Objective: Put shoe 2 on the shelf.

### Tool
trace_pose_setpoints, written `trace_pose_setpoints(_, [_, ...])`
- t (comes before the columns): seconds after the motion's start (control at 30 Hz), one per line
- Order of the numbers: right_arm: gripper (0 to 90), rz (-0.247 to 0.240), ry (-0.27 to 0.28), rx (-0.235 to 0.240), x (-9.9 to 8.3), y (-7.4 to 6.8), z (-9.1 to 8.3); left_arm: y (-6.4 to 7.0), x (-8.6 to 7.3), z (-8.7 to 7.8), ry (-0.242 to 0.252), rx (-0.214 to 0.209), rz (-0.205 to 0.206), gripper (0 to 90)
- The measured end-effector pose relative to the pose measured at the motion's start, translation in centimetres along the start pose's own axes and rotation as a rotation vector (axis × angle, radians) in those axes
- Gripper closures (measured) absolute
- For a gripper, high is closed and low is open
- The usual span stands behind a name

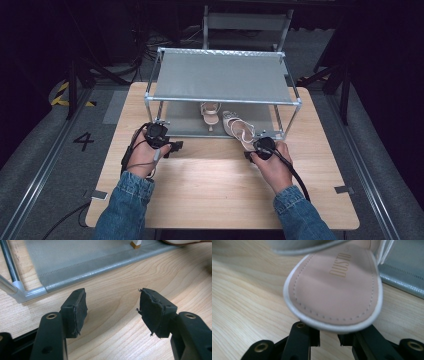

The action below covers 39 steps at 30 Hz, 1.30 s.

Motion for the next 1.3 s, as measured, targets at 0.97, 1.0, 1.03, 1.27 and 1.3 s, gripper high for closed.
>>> trace_pose_setpoints(0.97, [75.7, -0.063, 0.055, -0.035, 6.5, -1.3, 4.2, -1.4, -1.5, -1.2, 0.003, 0.013, -0.024, 38.2])
trace_pose_setpoints(1.0, [75.7, -0.059, 0.059, -0.034, 6.5, -1.1, 4.4, -1.4, -1.6, -1.2, 0.001, 0.008, -0.028, 38.2])
trace_pose_setpoints(1.03, [75.7, -0.057, 0.062, -0.036, 6.6, -1.0, 4.5, -1.4, -1.6, -1.2, 0.001, 0.008, -0.028, 38.3])
trace_pose_setpoints(1.27, [76.2, -0.047, 0.087, -0.028, 6.9, -0.5, 5.2, -1.6, -2.2, -1.5, -0.002, 0.019, -0.036, 38.3])
trace_pose_setpoints(1.3, [76.1, -0.044, 0.087, -0.025, 6.9, -0.3, 5.5, -1.6, -2.3, -1.5, -0.002, 0.017, -0.042, 38.2])
Point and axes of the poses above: each handheld gripper's, and its own axes: z roughly forward along the jaws, x roughly out of its top, y roughly to its right, the point moved 3 cm from there along z, roughly forward along the jaws, and after that the axes turned 3 degrees about -y, right-handed, at the moved point
